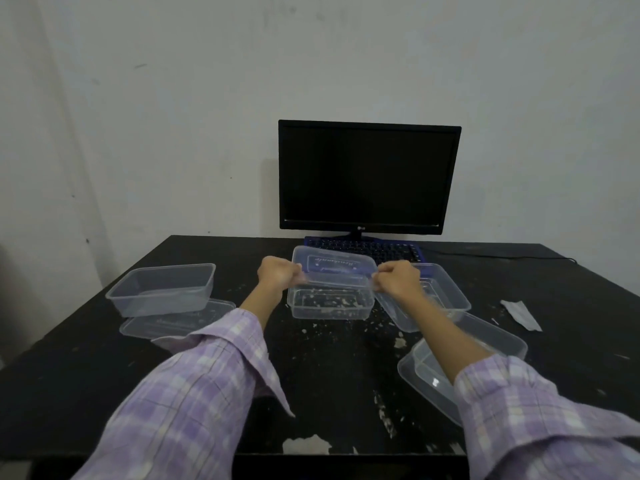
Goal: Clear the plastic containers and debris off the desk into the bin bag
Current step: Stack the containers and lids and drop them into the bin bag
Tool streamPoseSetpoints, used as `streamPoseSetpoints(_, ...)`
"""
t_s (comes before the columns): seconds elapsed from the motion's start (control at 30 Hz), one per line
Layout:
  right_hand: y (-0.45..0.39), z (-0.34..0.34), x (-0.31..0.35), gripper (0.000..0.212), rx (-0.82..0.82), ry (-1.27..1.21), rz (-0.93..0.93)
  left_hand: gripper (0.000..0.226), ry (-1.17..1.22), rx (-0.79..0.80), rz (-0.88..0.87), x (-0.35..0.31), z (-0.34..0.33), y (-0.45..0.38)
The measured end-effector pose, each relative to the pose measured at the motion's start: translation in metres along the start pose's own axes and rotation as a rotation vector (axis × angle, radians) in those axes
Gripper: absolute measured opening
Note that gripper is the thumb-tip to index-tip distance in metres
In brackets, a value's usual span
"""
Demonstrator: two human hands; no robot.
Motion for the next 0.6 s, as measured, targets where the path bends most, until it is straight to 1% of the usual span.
streamPoseSetpoints(0.07,0.005,-0.005,-0.004,0.015,-0.001,0.074,0.007,0.021,-0.173,-0.06,-0.032,0.005,0.003,0.002)
streamPoseSetpoints(0.13,0.006,-0.012,-0.008,0.016,0.01,0.128,0.007,0.016,-0.245,-0.068,-0.038,0.01,0.003,0.004)
streamPoseSetpoints(0.2,0.007,-0.017,-0.014,0.018,0.025,0.173,-0.002,0.011,-0.284,-0.055,-0.02,0.017,0.002,0.005)
streamPoseSetpoints(0.37,0.008,-0.026,-0.015,0.027,0.029,0.196,0.02,0.011,-0.328,-0.031,-0.017,0.029,0.003,-0.001)
streamPoseSetpoints(0.5,0.005,-0.031,-0.018,0.018,0.042,0.164,0.009,0.01,-0.356,0.028,-0.084,0.035,-0.001,-0.004)
streamPoseSetpoints(0.6,0.003,-0.032,-0.022,0.024,0.047,0.163,-0.008,0.008,-0.395,0.05,-0.101,0.032,-0.003,-0.007)
Point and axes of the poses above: each hand's wrist, its own y-axis away from the middle knuckle, its own z-axis out of the back of the hand, x = y × z, the point moved 7 cm from there along -y, towards the middle knuckle
